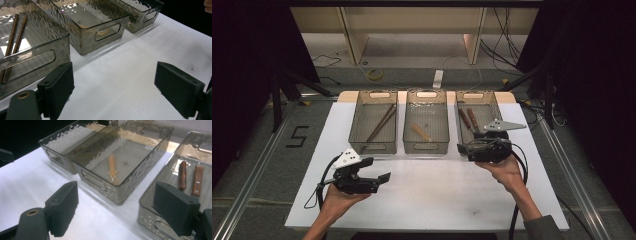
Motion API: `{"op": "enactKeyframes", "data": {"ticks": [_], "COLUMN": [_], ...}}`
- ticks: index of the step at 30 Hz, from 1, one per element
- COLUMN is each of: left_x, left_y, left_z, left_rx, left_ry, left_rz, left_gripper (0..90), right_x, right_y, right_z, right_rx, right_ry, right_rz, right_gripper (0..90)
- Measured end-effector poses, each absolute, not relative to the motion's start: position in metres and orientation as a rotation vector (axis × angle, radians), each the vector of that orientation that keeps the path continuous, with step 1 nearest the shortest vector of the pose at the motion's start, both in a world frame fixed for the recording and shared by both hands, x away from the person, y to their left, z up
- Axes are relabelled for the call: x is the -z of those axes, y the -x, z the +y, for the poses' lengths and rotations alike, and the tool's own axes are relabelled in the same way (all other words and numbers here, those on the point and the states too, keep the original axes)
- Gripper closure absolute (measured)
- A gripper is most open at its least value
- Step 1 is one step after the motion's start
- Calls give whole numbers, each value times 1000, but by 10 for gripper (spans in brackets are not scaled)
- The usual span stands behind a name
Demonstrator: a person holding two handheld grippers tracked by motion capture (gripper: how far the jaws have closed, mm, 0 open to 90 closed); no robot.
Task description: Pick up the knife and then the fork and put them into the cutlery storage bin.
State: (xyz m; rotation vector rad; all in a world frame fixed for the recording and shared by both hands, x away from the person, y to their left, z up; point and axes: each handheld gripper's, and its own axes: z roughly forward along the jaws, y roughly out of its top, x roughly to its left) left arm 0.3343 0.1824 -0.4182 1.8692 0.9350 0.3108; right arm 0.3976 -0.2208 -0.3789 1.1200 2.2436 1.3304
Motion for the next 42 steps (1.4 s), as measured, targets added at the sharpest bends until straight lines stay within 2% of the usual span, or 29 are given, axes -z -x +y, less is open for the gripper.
{"op": "enactKeyframes", "data": {"ticks": [42], "left_x": [418], "left_y": [-337], "left_z": [183], "left_rx": [-267], "left_ry": [-1845], "left_rz": [940], "left_gripper": [152], "right_x": [418], "right_y": [-331], "right_z": [-236], "right_rx": [-1469], "right_ry": [-1070], "right_rz": [2159], "right_gripper": [174]}}
